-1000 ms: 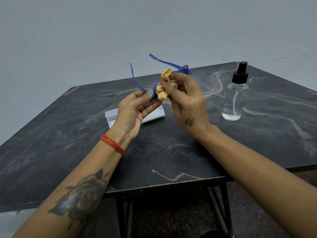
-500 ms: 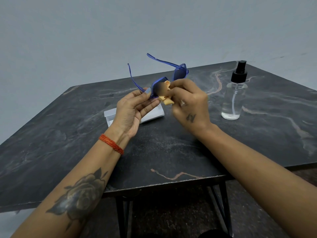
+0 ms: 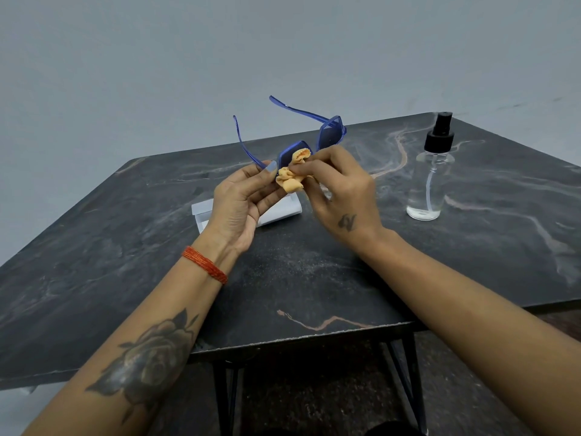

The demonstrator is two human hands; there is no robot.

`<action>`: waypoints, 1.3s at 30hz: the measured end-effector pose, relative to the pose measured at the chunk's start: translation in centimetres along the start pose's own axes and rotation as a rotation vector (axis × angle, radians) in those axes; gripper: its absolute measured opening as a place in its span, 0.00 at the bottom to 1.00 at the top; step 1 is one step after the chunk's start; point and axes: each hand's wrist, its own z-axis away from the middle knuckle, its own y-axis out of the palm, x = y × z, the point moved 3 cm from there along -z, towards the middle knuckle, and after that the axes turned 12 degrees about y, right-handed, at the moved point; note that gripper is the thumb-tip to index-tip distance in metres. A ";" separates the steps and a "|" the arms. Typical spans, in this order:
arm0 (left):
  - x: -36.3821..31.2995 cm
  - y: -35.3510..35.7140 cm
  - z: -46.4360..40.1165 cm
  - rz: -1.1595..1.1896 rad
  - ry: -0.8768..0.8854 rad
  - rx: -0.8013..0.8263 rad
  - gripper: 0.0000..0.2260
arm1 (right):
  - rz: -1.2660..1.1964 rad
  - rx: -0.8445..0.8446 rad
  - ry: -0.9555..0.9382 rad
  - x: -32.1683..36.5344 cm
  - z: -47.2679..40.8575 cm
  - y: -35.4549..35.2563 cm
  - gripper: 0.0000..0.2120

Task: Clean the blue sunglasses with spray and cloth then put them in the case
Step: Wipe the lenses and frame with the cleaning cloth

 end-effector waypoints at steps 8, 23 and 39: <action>0.1 0.1 -0.1 -0.021 0.008 0.055 0.08 | -0.010 -0.100 0.041 -0.1 -0.4 -0.5 0.06; 0.1 0.1 -0.1 0.012 0.009 0.041 0.09 | 0.064 0.006 0.118 0.0 -0.1 -0.3 0.05; -0.1 0.3 -0.1 -0.028 0.022 0.059 0.10 | 0.002 -0.115 0.137 0.0 -0.7 -1.0 0.02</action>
